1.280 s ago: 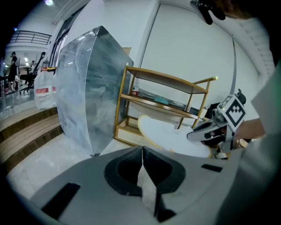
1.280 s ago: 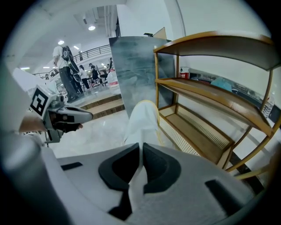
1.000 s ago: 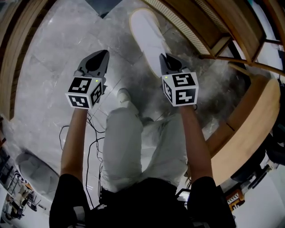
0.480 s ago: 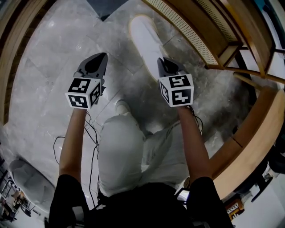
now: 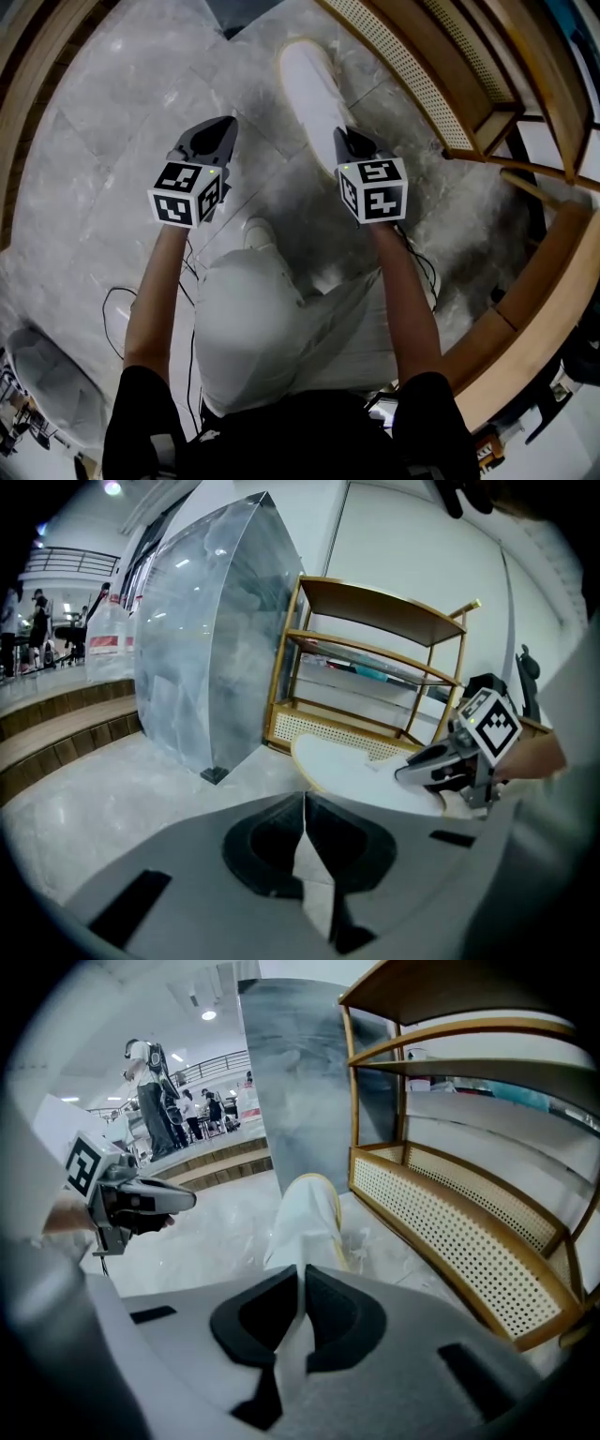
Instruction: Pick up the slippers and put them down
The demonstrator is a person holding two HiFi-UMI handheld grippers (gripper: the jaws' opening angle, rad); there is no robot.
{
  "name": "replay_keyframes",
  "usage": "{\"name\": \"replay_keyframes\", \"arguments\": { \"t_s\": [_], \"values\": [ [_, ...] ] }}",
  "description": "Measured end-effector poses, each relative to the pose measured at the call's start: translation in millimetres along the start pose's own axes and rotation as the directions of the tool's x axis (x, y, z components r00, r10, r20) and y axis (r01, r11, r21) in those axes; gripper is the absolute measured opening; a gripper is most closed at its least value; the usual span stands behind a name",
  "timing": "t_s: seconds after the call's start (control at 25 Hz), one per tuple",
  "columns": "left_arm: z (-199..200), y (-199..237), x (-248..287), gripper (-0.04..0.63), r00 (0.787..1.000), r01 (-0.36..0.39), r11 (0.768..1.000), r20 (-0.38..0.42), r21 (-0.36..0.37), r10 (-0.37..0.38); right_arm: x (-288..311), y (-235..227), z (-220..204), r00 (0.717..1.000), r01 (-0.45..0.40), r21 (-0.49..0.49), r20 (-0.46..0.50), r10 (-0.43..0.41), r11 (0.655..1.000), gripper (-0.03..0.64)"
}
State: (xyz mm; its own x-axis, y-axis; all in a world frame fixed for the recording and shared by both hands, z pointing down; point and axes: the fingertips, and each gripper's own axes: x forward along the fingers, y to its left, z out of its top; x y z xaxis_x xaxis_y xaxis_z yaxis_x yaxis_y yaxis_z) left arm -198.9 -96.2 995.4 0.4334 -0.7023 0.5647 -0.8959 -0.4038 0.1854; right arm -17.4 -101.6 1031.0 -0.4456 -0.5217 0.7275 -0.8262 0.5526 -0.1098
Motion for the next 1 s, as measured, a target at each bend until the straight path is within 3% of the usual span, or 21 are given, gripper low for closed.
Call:
{"name": "replay_keyframes", "arguments": {
  "t_s": [0.4,0.64,1.0],
  "values": [
    [-44,10,13,0.008,0.999,-0.03,0.999,-0.045,-0.029,0.029,35,2,-43,0.997,-0.006,-0.01,-0.081,0.005,1.0,0.008],
    [-64,9,22,0.008,0.998,-0.023,0.999,-0.066,-0.046,0.02,47,8,-64,0.993,-0.005,-0.067,-0.12,-0.004,0.998,0.008],
    [-96,6,33,0.008,0.994,-0.014,0.999,-0.107,-0.036,0.01,68,7,-105,0.981,-0.007,-0.018,-0.193,0.004,1.0,0.008]
  ]
}}
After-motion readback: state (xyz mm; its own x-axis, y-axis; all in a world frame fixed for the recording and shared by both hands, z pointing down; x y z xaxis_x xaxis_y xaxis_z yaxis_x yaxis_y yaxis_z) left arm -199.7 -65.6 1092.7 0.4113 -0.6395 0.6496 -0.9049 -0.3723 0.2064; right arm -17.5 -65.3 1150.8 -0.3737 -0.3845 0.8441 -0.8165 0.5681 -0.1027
